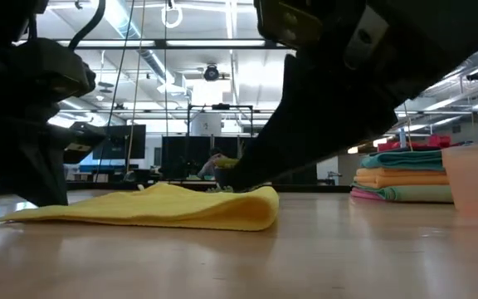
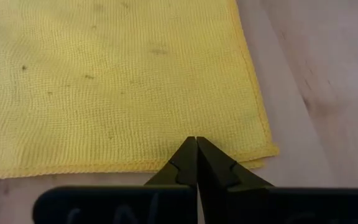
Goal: Fold microfiber towels
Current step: Fold the yellow microfiber towel
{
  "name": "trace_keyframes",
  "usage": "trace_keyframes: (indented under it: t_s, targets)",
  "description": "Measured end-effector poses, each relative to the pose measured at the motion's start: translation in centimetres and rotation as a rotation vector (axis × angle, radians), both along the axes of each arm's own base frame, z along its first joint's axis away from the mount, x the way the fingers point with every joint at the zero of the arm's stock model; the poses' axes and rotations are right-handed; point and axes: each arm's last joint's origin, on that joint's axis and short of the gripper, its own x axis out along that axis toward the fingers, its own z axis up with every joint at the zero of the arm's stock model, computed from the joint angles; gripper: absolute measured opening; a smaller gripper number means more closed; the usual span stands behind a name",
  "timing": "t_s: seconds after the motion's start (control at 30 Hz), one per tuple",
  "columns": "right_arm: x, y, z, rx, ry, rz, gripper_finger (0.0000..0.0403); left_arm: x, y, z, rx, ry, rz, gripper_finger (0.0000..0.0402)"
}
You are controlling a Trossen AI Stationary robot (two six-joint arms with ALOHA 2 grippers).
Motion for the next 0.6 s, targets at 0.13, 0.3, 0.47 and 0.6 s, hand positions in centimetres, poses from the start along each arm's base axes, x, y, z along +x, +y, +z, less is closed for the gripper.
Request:
trace_keyframes:
  t_s: [0.13,0.3,0.47,0.6]
  targets:
    - [-0.2,0.1,0.4,-0.018,-0.010,-0.023,0.0003,0.0,0.0,0.3,0.008,-0.025,-0.023,0.0008]
    - [-0.3,-0.1,0.2,-0.023,0.003,-0.047,0.0003,0.1,-0.1,1.4,0.015,-0.078,-0.060,0.0007]
    - [-0.8,-0.7,-0.9,0.004,0.031,-0.094,0.0003,0.0,0.0,1.5,0.019,-0.083,-0.063,0.0005]
    - [-0.9,-0.6,-1.0,0.018,0.035,-0.091,0.0003,-0.4,-0.6,1.6,0.023,-0.085,-0.114,0.0009]
